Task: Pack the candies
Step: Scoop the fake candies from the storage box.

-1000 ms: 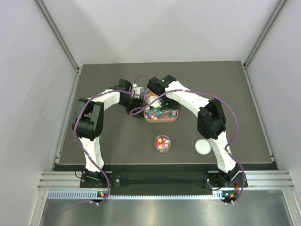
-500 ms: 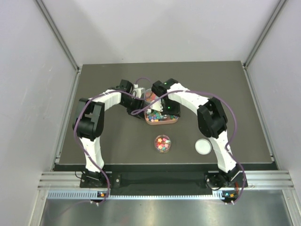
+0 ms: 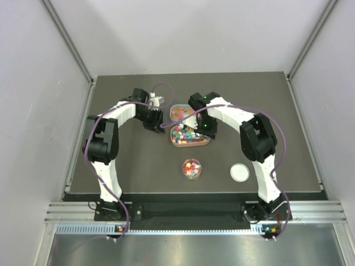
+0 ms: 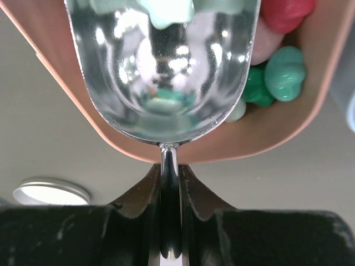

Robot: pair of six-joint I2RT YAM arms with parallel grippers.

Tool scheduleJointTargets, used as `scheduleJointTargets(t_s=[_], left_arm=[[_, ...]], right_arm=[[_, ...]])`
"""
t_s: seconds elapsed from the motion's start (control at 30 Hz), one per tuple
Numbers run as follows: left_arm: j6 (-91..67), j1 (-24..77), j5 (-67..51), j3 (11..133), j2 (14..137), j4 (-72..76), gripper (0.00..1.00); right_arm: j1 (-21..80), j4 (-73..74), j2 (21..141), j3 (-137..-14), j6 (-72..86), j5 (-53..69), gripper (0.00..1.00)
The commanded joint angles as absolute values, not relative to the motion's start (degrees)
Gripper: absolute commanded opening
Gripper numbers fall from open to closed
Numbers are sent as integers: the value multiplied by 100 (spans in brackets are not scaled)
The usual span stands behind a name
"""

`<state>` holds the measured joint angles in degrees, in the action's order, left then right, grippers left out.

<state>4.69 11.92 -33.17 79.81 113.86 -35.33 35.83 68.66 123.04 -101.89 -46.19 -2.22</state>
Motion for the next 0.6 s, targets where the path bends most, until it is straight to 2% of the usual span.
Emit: scheduleJointTargets(t_s=[0.0, 0.57], left_arm=[[694, 941, -3366, 8375, 11329, -3805, 46], [1415, 510, -3463, 9193, 11847, -4719, 46]], right_arm=[[3568, 6276, 11708, -10178, -4526, 167, 0], [3463, 4562, 10450, -8236, -5035, 1344, 0]])
